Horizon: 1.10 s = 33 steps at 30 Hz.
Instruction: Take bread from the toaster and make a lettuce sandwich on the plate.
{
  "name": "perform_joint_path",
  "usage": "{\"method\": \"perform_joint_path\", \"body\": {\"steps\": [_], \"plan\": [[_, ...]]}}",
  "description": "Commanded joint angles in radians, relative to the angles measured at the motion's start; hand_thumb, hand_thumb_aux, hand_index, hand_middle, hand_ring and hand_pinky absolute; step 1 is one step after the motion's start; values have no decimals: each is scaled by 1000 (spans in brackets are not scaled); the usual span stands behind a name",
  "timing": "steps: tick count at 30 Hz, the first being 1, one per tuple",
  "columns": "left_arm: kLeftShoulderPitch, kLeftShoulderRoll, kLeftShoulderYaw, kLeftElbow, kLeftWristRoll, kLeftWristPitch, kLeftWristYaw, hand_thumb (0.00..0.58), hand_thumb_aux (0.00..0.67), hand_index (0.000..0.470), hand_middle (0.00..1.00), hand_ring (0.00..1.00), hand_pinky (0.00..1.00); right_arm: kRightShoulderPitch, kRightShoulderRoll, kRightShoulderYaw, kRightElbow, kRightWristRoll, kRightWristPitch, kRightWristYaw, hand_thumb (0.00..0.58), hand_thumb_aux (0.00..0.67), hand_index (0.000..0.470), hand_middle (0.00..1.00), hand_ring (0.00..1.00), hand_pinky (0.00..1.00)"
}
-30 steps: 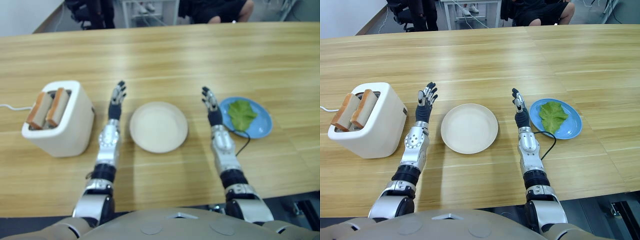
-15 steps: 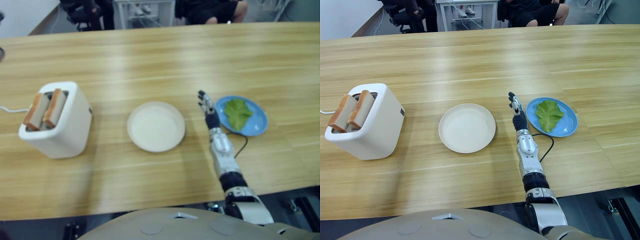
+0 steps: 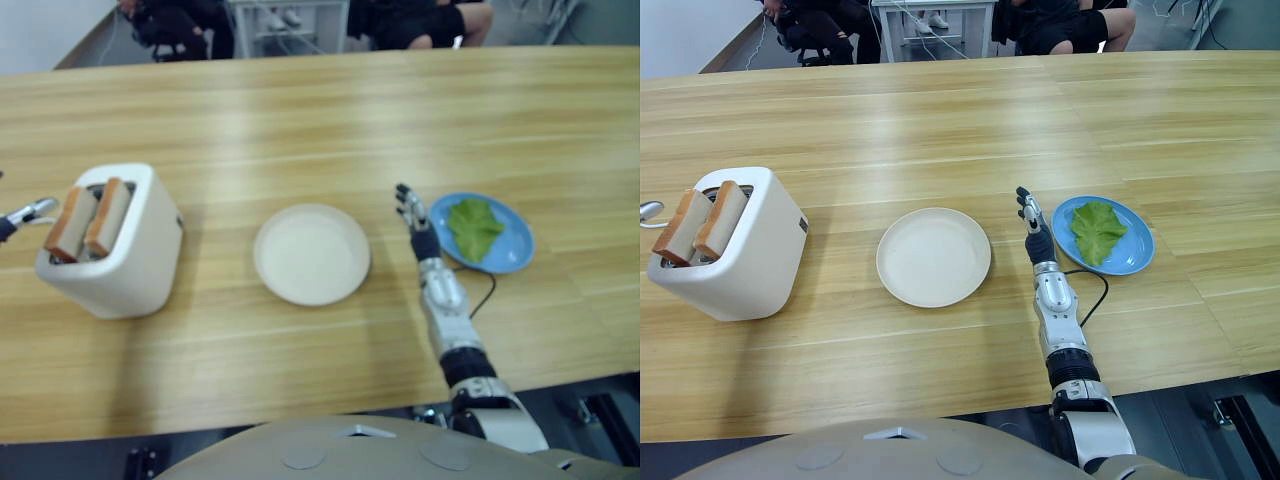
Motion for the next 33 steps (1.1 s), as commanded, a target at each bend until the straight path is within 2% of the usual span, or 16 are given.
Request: {"method": "perform_joint_path", "body": {"steps": [1,19,33], "plan": [[4,-8,-20,-4,18,21,-33,0,0,0,0,0,0,19,-2,-4,-11,12,23,4,0,0,0,0,0,0],[3,-17,-140,96,73,60,-50,0,0,0,0,0,0,52,-9,-9,-56,14,54,8,0,0,0,0,0,0],[9,-17,-142,104,113,112,-54,0,0,0,0,0,0,69,-11,-12,-83,17,74,10,0,0,0,0,0,0]]}}
